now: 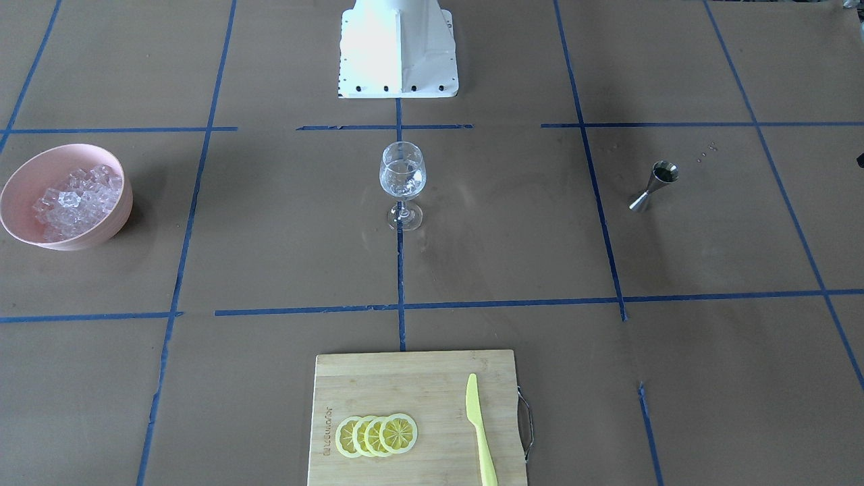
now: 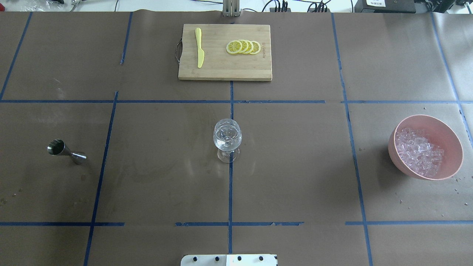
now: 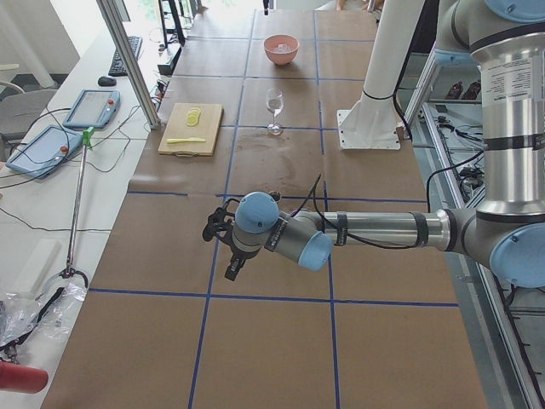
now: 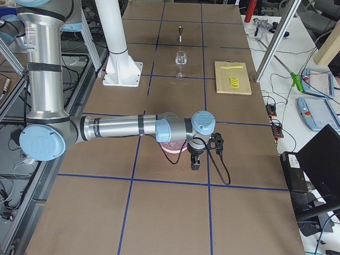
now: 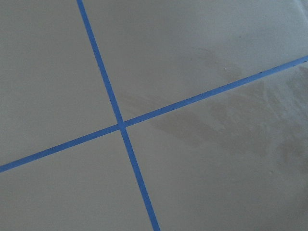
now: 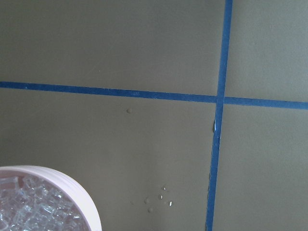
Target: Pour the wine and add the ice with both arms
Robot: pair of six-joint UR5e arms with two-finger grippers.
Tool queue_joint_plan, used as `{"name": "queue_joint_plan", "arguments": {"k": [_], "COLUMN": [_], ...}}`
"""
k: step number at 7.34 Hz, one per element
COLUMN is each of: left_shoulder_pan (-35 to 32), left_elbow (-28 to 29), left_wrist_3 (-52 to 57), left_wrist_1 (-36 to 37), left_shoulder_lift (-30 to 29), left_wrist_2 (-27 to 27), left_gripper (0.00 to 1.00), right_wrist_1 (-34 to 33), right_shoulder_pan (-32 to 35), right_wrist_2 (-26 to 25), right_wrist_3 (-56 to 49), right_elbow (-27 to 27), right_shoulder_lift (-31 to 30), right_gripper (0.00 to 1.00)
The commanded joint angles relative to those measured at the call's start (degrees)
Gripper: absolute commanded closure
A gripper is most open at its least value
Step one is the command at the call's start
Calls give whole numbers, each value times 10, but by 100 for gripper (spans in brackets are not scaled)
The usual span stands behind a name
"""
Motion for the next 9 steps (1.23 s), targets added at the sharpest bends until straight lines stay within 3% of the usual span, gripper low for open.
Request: {"name": "queue_joint_plan", "arguments": {"k": [1, 2, 4, 6, 7, 8, 9], "left_shoulder_pan": [87, 133, 221, 320, 378, 409, 419], "left_elbow": [-2, -5, -78, -132, -136, -141, -147], "left_wrist_3": [-193, -245, -363, -422, -433, -435, -434], "left_wrist_1": [-178, -242, -258, -314, -319, -322, -373], "left_shoulder_lift": [2, 6, 20, 84, 85, 86, 110], "left_wrist_2": [10, 54, 135, 273, 362, 399, 432], "left_gripper": [0, 0, 0, 0, 0, 0, 0], "right_wrist_1": [0, 1, 42, 47, 50, 50, 50], "right_shoulder_pan": [0, -2, -9, -11, -12, -12, -12], "right_wrist_2": [3, 3, 2, 2, 2, 2, 2], "right_wrist_3": [-2, -4, -4, -4, -4, -4, -4], "right_elbow": [2, 3, -6, -9, -8, -9, -8], "right_shoulder_lift": [-2, -1, -3, -3, -2, -3, -2], "right_gripper": [0, 0, 0, 0, 0, 0, 0]}}
